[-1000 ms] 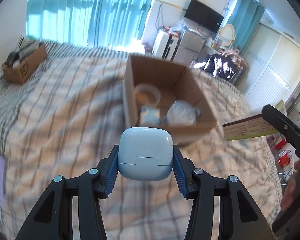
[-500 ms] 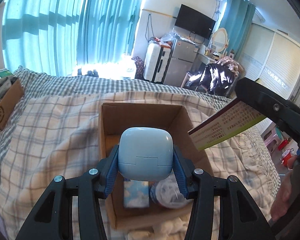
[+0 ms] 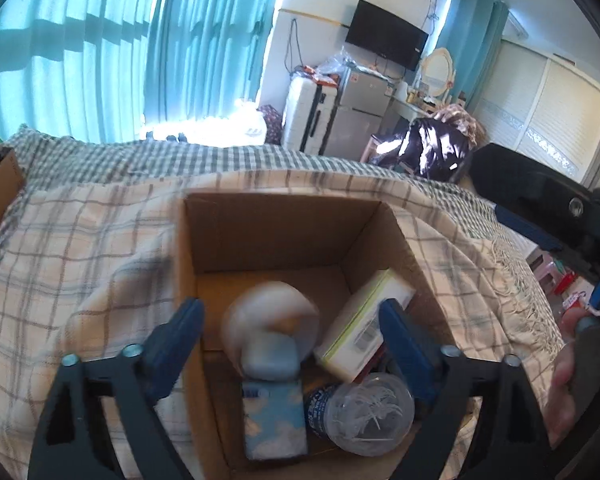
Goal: Organize objects
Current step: 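Carry earbud case and medicine box over the box and release both, then grasp the white cloth with the left gripper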
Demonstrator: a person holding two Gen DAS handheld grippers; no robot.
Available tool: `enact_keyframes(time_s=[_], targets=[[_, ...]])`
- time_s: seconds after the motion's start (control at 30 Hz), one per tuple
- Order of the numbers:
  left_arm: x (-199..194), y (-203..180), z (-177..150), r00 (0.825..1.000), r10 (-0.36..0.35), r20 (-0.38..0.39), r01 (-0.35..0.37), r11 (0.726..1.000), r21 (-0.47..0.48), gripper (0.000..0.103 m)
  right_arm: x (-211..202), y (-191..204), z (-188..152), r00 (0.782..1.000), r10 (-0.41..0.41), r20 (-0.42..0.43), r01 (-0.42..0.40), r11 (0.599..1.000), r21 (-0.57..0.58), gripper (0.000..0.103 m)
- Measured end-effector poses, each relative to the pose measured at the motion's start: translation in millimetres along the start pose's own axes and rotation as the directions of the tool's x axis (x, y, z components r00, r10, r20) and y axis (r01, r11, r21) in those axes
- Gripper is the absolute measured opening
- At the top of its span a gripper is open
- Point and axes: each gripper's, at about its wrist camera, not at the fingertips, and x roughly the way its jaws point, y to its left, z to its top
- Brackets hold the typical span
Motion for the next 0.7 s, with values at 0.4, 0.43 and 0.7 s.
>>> enact_keyframes(time_s=[0.4,0.43,0.7], targets=[[-138,4,-1,0.99,0.11,0.091,-0.111,0.994,0.01,0.093,-143,35,14,0.995,-0.089,0.054,0.097,0.984,-0.15,0.102],[-151,3,-4,0.988,0.117,0.097,-0.118,0.993,0.008,0.093,-159,38,11,0.995,-0.09,0.052,0.097,0.983,-0.155,0.102],[-210,0,-52,0.969,0.181,0.168,-0.17,0.982,-0.077,0.101,-224,50,-37,0.986,-0.141,0.09,0.156,0.966,-0.204,0.103]])
